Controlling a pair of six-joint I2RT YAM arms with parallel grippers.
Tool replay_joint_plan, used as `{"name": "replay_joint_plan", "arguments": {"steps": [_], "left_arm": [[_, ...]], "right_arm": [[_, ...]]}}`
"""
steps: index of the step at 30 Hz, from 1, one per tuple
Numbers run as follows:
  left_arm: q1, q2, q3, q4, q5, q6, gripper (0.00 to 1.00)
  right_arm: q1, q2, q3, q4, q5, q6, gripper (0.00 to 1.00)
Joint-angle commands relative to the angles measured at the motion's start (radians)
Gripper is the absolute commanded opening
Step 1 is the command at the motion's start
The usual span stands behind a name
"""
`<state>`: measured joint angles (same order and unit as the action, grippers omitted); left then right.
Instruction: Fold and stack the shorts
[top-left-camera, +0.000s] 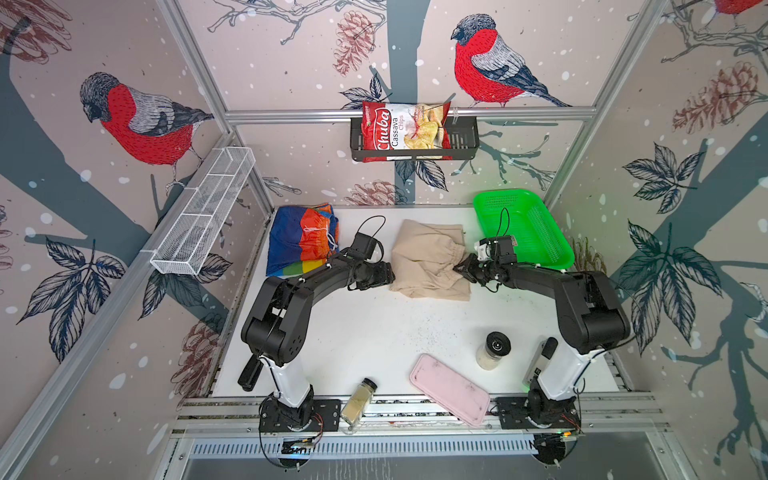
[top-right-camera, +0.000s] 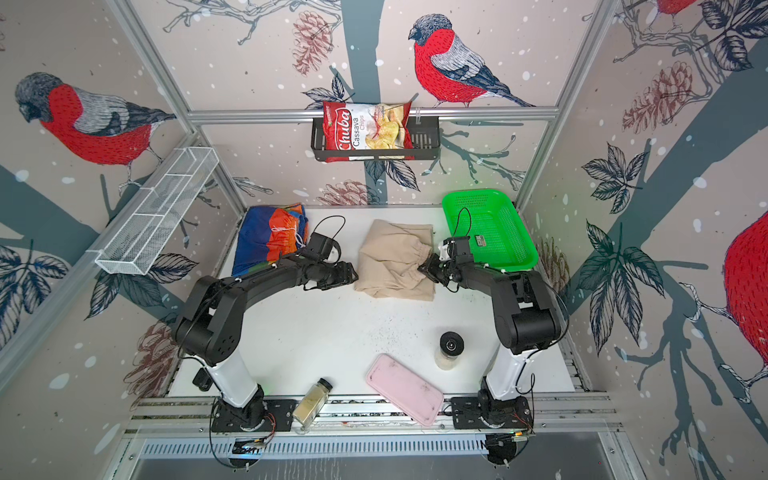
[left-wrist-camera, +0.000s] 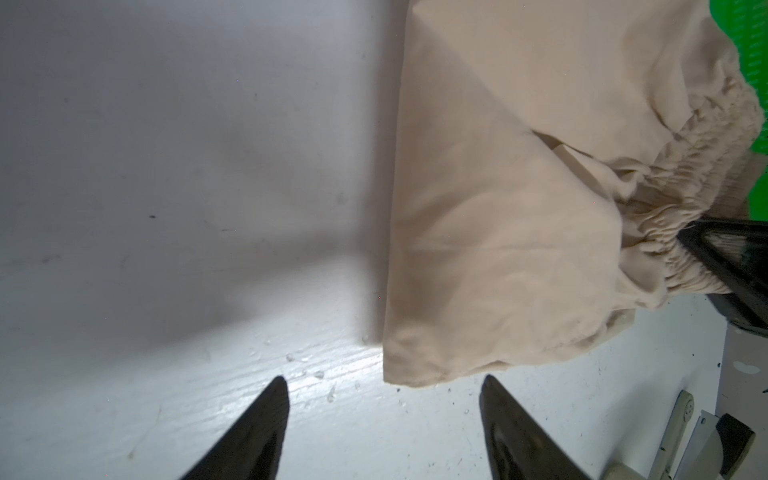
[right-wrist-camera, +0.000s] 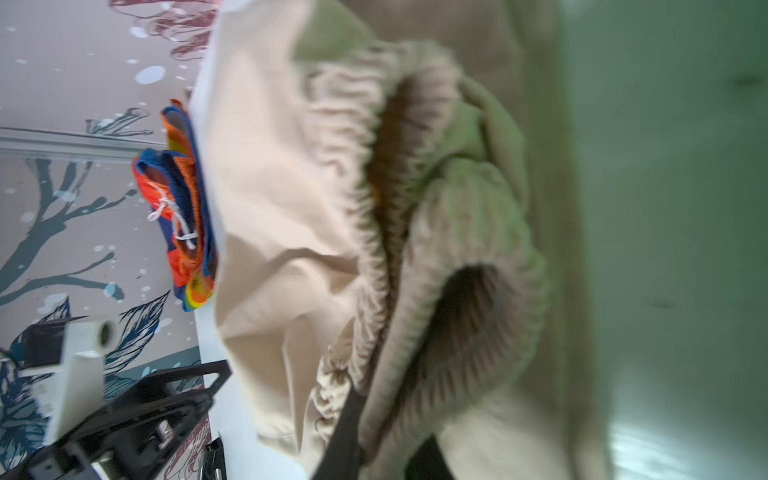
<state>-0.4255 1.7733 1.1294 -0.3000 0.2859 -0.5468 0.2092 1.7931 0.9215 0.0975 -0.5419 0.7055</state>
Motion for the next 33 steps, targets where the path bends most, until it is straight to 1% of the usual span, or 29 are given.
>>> {"name": "replay_joint_plan", "arguments": {"steps": [1,3,5,10,14,15,16,17,18,19,20,21,24,29,33], "left_arm": [[0.001,0.002,0.009,0.008,0.005,-0.007,0.73],[0.001,0.003,0.01,0.01,0.008,-0.008,0.72],[0.001,0.008,0.016,0.013,0.01,-0.008,0.72],[0.002,0.035,0.052,0.022,-0.001,-0.013,0.73],[0.002,0.071,0.106,0.047,0.007,-0.031,0.72],[0.002,0.081,0.122,0.048,0.008,-0.034,0.71],[0.002,0.092,0.143,0.051,0.011,-0.037,0.69],[0.002,0.103,0.161,0.05,0.01,-0.04,0.66],[0.003,0.11,0.176,0.046,0.005,-0.04,0.65],[0.002,0.121,0.192,0.038,-0.005,-0.04,0.64],[0.002,0.131,0.207,0.033,-0.015,-0.04,0.64],[0.003,0.139,0.217,0.033,-0.016,-0.04,0.64],[0.004,0.166,0.227,0.06,-0.003,-0.05,0.68],[0.005,0.203,0.202,0.132,0.05,-0.08,0.71],[0.005,0.224,0.183,0.143,0.059,-0.079,0.71]], "right_arm": [[-0.029,-0.003,-0.021,0.068,0.015,-0.012,0.32],[-0.043,-0.021,-0.025,0.053,0.044,-0.019,0.45],[-0.043,-0.049,-0.016,0.003,0.103,-0.048,0.51],[-0.02,-0.165,-0.032,-0.121,0.272,-0.1,0.57],[0.046,-0.279,-0.055,-0.178,0.362,-0.112,0.58],[0.069,-0.297,-0.052,-0.185,0.379,-0.112,0.57],[0.099,-0.317,-0.049,-0.188,0.405,-0.114,0.54],[0.129,-0.329,-0.045,-0.185,0.429,-0.12,0.48],[0.149,-0.333,-0.035,-0.183,0.441,-0.125,0.39],[0.169,-0.329,-0.027,-0.17,0.442,-0.128,0.28],[0.18,-0.318,-0.022,-0.146,0.429,-0.131,0.19],[0.181,-0.302,-0.019,-0.124,0.412,-0.131,0.15],[0.174,-0.212,-0.012,-0.06,0.388,-0.126,0.11],[0.143,-0.054,-0.073,0.06,0.338,-0.101,0.06],[0.142,-0.014,-0.143,0.11,0.33,-0.092,0.05]]}}
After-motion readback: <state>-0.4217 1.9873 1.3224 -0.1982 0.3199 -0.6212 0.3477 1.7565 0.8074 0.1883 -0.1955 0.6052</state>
